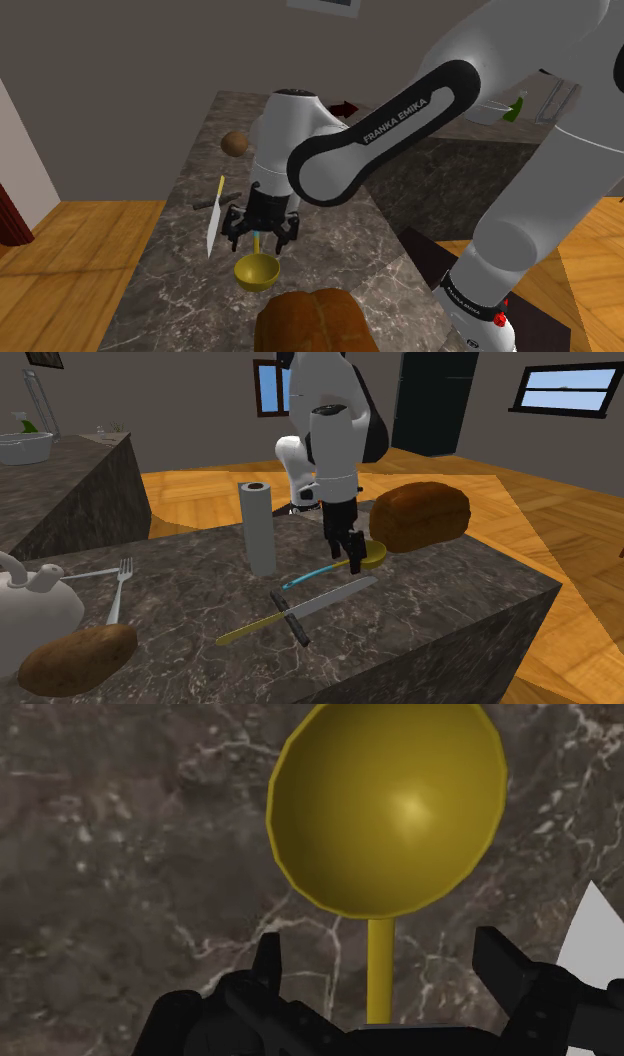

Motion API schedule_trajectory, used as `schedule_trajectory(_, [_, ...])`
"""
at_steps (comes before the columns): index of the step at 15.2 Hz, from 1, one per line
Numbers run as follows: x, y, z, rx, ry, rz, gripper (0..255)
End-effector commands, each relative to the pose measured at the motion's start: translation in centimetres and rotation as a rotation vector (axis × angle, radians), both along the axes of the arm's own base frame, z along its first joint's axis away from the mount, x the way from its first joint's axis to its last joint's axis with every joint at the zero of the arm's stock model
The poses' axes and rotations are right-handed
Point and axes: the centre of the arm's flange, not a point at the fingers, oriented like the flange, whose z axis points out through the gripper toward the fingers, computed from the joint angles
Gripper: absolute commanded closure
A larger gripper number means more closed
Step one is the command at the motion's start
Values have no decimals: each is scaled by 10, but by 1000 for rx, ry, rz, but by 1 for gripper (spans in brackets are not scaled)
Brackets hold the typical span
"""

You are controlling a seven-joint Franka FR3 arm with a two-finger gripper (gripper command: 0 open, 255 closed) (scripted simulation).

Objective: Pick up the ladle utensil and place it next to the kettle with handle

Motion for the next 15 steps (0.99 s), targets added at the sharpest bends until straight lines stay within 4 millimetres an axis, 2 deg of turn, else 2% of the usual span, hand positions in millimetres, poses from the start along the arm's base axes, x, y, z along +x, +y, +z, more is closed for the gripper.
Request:
schedule_trajectory(1, [0, 2, -8, 1, -1, 0, 0])
schedule_trajectory(9, [0, 2, -8, 1, -1, 0, 0])
schedule_trajectory(10, [0, 2, -8, 1, -1, 0, 255])
schedule_trajectory(15, [0, 2, -7, 1, -1, 0, 255])
